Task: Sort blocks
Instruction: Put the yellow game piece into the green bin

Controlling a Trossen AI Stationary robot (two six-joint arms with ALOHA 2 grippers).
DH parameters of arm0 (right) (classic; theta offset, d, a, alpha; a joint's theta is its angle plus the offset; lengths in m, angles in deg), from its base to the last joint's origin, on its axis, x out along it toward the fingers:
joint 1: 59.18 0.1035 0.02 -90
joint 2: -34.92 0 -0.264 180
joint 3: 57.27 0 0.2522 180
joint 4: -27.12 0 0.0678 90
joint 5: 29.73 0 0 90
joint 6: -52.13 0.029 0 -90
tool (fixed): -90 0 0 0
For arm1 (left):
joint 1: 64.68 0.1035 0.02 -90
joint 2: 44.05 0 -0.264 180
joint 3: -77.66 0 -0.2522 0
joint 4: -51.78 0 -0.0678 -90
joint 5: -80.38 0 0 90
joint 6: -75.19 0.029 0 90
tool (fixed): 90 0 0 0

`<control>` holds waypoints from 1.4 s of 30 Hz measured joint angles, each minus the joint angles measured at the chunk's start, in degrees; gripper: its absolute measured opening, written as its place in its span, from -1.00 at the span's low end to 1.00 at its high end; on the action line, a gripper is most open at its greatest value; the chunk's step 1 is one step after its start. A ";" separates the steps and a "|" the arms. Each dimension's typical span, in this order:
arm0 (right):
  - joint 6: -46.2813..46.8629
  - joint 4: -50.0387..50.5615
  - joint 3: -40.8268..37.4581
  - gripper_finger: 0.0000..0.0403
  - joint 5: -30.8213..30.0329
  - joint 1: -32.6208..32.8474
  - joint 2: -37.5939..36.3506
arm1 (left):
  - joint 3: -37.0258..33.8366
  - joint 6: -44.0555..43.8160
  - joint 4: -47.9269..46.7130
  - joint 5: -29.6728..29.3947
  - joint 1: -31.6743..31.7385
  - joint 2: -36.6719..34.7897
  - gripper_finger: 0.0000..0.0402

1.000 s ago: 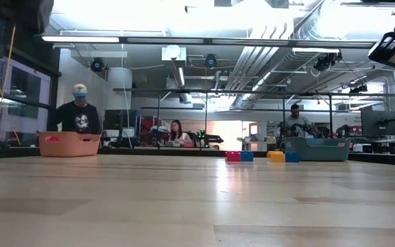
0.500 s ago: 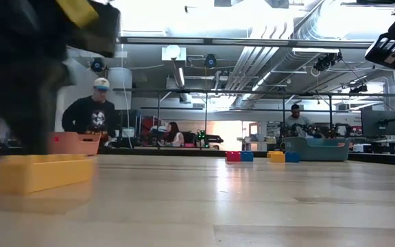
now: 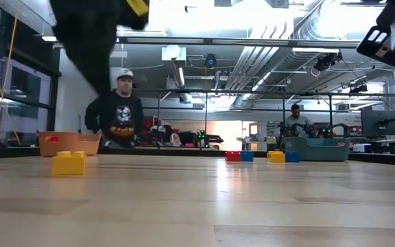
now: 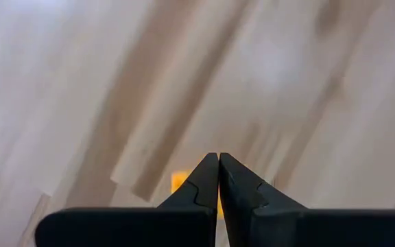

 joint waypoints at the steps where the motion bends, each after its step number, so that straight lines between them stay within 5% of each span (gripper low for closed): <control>1: -0.02 -0.26 0.00 -1.00 -0.37 0.00 0.00 | 0.04 -3.51 0.11 -2.42 -0.62 -0.96 -1.00; 4: -0.02 -1.36 0.00 -1.00 -1.17 0.00 0.00 | 0.25 -9.23 2.33 -7.47 -3.05 -1.51 -1.00; 6: -0.01 -1.92 0.00 -1.00 -1.18 0.00 0.00 | 0.04 -4.65 2.89 -6.87 -4.60 -0.55 -1.00; 13: -0.65 -4.65 0.00 -1.00 -1.23 0.00 0.00 | 0.38 18.01 3.47 4.04 -3.20 -1.39 -1.00; 19: -3.38 -10.85 0.00 -1.00 -1.68 0.00 0.00 | 0.42 38.26 0.78 22.20 2.59 -1.03 -1.00; 23: -5.41 -15.83 0.02 -1.00 -4.80 0.00 0.00 | 0.44 45.56 -3.70 24.23 4.37 -1.12 -0.94; 30: -3.13 -23.05 0.02 -1.00 -12.73 -1.89 0.09 | -1.18 64.63 -8.04 23.75 6.98 -1.24 -0.54; 42: 2.15 -33.82 0.02 -1.00 -17.16 -11.58 0.13 | -12.07 78.05 5.10 23.58 9.26 -1.24 0.16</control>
